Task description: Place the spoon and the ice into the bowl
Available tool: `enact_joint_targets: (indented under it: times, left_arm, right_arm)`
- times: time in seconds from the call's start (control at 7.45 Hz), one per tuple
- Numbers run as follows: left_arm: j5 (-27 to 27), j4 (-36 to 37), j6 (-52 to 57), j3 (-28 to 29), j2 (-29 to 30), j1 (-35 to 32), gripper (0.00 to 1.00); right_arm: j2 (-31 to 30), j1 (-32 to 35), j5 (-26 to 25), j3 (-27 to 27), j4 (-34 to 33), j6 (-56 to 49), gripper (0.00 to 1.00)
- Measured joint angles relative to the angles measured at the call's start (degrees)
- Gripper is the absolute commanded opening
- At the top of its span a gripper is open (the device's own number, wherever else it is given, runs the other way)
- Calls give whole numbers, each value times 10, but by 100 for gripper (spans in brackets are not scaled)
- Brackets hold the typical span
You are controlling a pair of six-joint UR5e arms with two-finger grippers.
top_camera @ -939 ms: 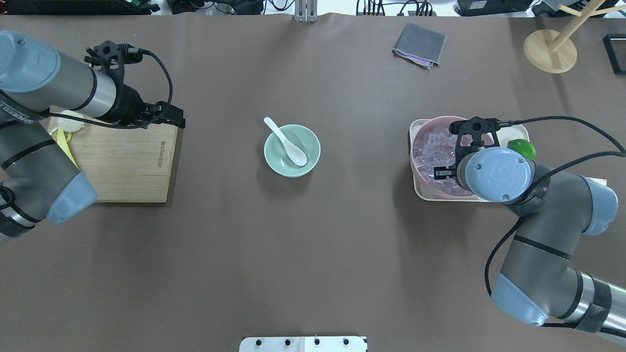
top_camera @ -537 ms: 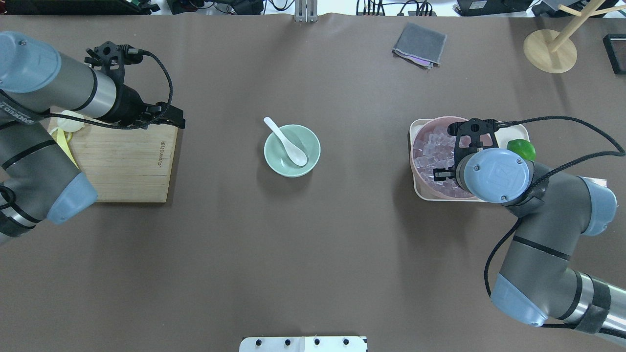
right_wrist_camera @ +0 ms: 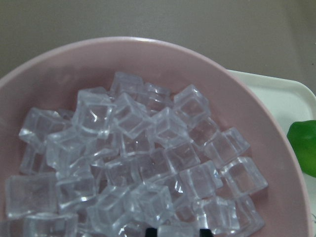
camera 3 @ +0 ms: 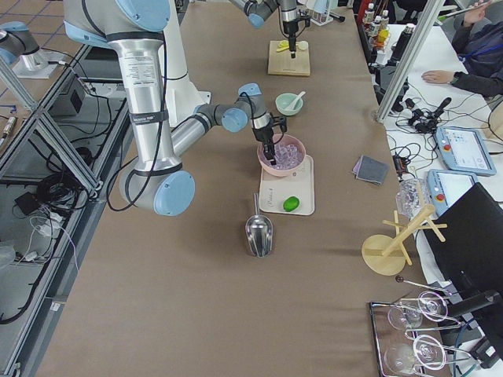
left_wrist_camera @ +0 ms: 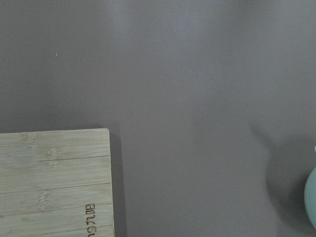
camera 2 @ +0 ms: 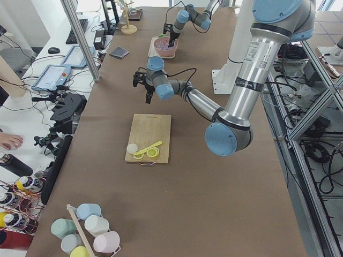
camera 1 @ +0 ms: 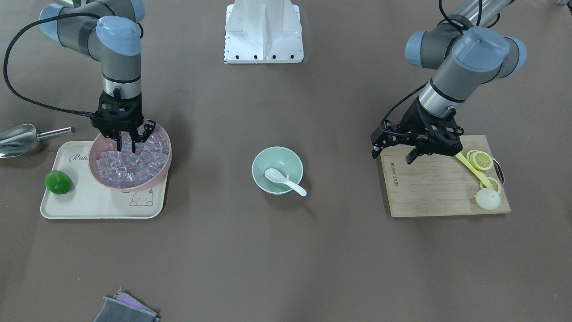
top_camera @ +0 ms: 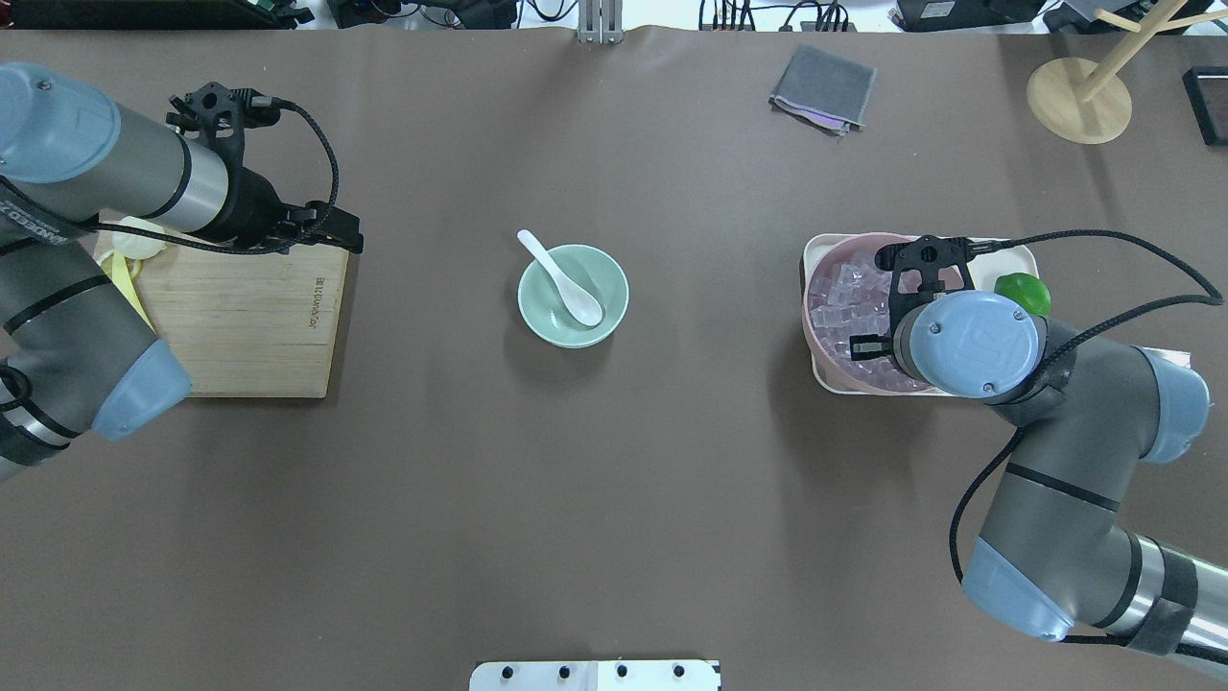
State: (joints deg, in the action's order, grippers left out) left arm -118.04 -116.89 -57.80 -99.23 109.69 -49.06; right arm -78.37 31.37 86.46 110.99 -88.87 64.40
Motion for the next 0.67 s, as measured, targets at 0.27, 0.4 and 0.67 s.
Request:
enact_joint_targets:
  times: [0.27,0.4,0.67]
  left_arm:
    - [0,0,0,0,0,0,98]
    - [-1,1,0,0,0,0,98]
    - [-9,7,13,-2,2,-3,98]
  right_arm:
    - [8,15,8,1,0,-18,0]
    - [13,28,17,1,0,-32,0]
    - [38,53,40,0,0,-52,0]
